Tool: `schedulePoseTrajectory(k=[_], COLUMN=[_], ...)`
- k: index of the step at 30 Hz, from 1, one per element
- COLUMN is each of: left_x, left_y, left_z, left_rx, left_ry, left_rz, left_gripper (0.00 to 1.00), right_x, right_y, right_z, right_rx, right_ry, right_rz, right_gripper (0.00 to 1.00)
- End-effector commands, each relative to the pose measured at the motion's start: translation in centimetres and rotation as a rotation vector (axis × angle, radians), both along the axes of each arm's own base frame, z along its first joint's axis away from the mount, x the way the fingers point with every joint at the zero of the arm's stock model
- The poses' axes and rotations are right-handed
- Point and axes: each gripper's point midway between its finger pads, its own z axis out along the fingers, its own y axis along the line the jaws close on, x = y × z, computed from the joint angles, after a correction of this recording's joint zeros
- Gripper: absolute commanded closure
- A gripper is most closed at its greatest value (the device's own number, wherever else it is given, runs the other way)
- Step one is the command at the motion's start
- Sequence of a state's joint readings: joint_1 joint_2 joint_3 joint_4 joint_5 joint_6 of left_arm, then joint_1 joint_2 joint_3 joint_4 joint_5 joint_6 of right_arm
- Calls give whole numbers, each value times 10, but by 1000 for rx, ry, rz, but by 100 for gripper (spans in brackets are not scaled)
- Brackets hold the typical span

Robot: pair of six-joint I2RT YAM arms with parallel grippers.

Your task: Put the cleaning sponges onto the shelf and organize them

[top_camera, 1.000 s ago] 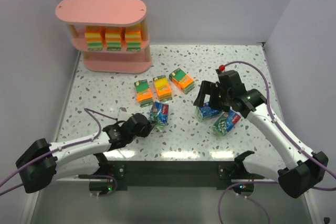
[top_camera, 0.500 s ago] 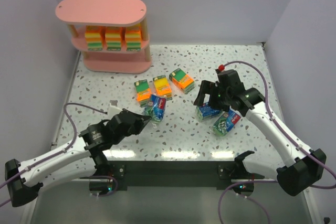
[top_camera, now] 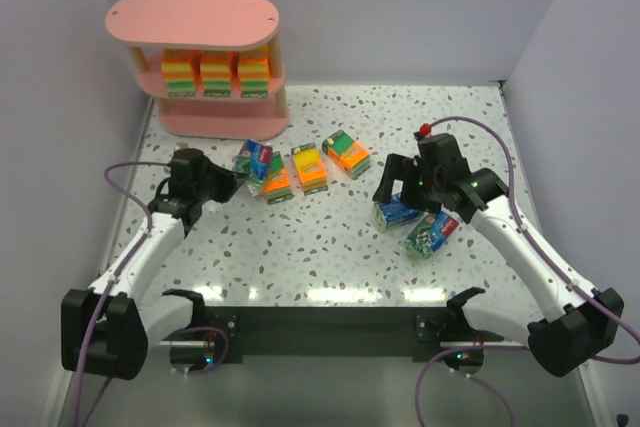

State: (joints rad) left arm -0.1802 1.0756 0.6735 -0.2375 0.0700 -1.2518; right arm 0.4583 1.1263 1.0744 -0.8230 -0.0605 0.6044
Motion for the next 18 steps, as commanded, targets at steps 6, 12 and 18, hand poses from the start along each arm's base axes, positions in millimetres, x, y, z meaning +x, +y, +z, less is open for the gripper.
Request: schedulePoseTrajectory(k=[6,12,18], left_x=[67,107,143], left_y=[37,43,46], left_z=[52,40,29], left_rx=[-69,-139,-235], left_ry=[-291,-333,-357], left_rz=[-90,-57,-2], left_gripper=[100,100,100], right_x=[-1,-5,-9], right_y=[-15,-26,-35], right_z=[24,27,27], right_rx=[-24,-69,-102], right_ry=[-66,-74,-74], right_rz=[-36,-58,-74], right_gripper=[1,1,1])
